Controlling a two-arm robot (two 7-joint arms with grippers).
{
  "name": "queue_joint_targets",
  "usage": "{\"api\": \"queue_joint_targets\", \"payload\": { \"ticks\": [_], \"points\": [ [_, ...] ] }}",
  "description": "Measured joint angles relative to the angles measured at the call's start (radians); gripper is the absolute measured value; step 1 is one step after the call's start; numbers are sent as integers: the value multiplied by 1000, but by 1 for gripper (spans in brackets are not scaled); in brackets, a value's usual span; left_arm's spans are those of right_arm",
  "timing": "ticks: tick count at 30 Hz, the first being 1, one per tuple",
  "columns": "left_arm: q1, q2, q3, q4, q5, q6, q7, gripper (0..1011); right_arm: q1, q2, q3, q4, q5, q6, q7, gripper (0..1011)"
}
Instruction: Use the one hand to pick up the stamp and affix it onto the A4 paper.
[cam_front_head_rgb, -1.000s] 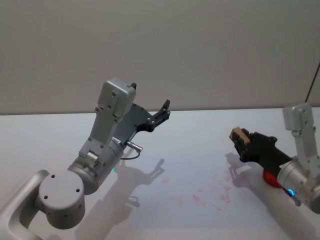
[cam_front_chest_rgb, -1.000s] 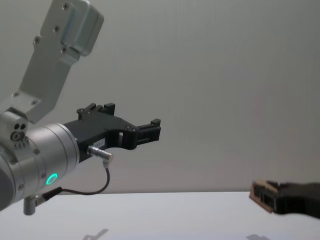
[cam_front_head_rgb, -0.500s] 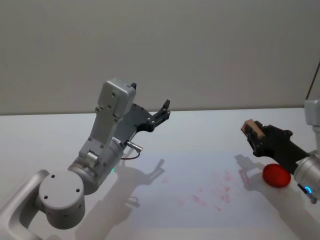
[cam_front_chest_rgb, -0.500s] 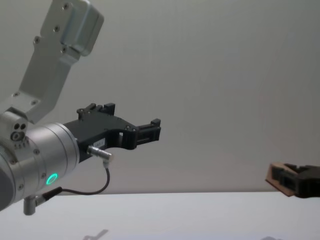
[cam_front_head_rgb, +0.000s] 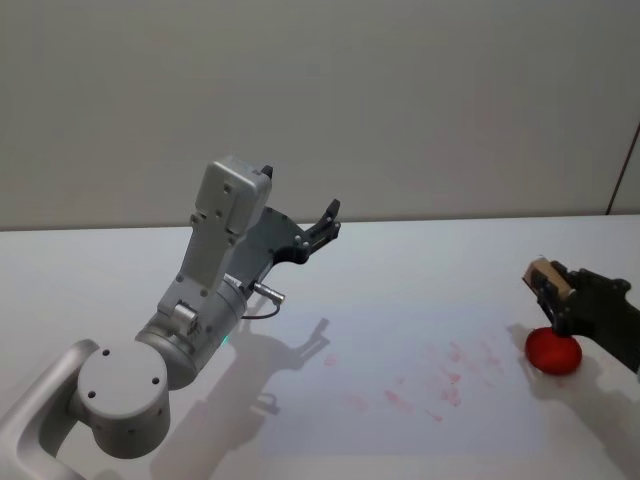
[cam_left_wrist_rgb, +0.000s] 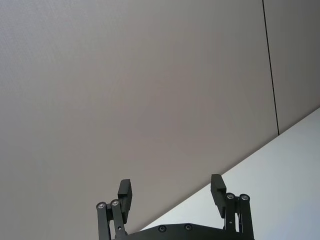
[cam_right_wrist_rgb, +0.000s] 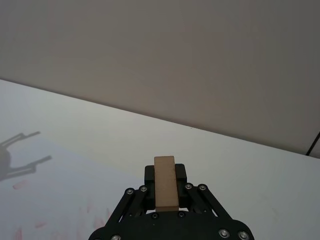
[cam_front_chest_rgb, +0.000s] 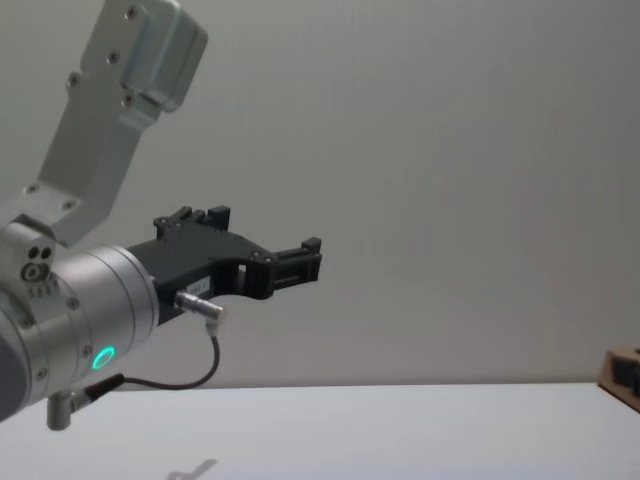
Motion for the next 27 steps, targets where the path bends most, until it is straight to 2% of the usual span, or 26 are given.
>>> {"api": "queue_joint_targets", "payload": {
  "ticks": [10,27],
  "points": [
    [0,0,0,0,0,0,0,1001,-42,40,19,6,-9,-18,15,219],
    [0,0,0,0,0,0,0,1001,-63,52,19,57,-39,-39,18,220]
  ]
}}
